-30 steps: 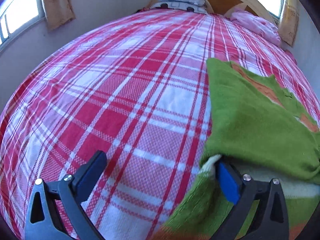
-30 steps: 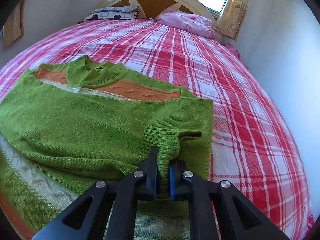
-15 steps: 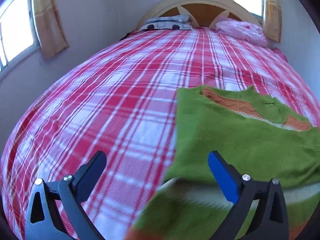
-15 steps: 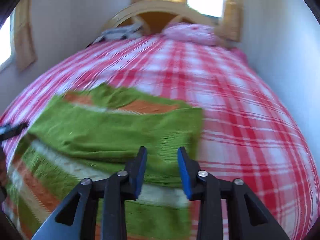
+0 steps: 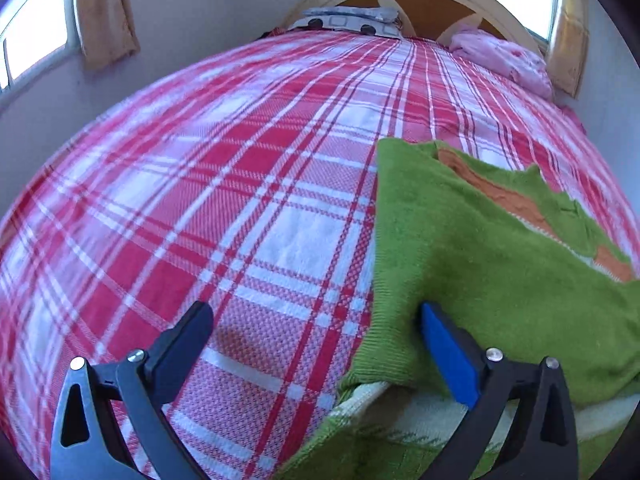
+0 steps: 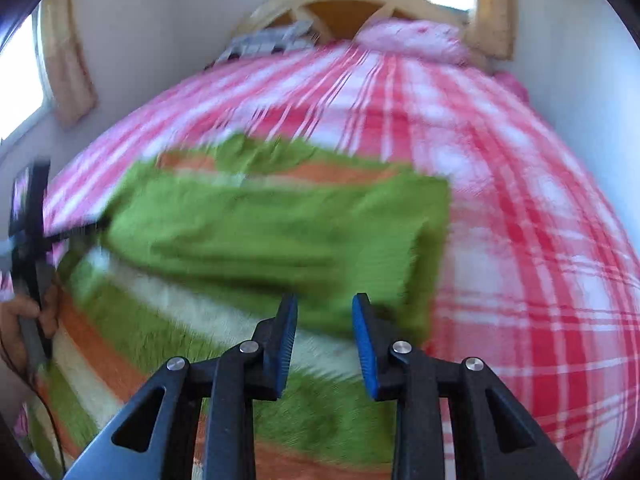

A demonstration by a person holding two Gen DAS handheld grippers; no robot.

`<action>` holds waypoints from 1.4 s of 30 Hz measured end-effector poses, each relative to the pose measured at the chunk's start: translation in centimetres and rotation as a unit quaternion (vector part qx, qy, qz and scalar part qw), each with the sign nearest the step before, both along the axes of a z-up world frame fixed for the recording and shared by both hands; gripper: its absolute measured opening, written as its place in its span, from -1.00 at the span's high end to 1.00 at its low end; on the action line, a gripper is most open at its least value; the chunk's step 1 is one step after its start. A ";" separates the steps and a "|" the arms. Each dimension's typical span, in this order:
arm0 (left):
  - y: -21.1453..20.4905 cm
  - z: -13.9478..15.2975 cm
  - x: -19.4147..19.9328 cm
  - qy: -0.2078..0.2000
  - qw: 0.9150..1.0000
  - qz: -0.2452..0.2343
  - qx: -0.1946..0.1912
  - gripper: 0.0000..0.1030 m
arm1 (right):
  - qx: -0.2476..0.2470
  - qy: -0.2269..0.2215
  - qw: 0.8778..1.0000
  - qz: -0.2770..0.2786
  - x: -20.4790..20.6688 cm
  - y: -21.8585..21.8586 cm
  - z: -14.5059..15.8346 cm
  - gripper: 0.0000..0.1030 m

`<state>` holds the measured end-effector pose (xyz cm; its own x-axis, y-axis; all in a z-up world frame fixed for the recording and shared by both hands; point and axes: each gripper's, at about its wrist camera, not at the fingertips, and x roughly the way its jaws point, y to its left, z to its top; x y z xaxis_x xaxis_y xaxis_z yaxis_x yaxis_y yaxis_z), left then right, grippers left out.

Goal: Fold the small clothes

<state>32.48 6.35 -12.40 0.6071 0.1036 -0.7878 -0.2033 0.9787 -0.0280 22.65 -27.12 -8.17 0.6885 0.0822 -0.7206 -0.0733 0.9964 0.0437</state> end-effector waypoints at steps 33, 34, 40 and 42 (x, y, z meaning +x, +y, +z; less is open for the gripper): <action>7.3 3.1 -22.1 -0.040 0.965 -0.254 -0.045 -1.00 | 0.040 -0.013 0.998 -0.053 -20.7 -3.5 0.5 -0.08; 7.7 2.8 -23.1 -0.038 0.964 -0.254 -0.060 -1.00 | 0.046 -0.010 0.998 -0.053 -21.7 -3.5 0.2 -0.08; 7.1 1.3 -27.4 -0.036 0.960 -0.266 -0.078 -1.00 | 0.050 0.002 0.998 -0.026 -25.5 -1.2 -0.2 -0.08; 6.7 0.9 -28.4 -0.036 0.957 -0.275 -0.089 -1.00 | 0.081 -0.004 0.997 -0.018 -26.9 -0.3 -0.2 -0.08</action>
<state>4.04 13.02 -11.48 0.5845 -0.3787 -0.7175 0.3491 0.9157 -0.1989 -4.28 -27.43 -8.35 0.6993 0.1725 -0.6937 -0.0391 0.9782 0.2038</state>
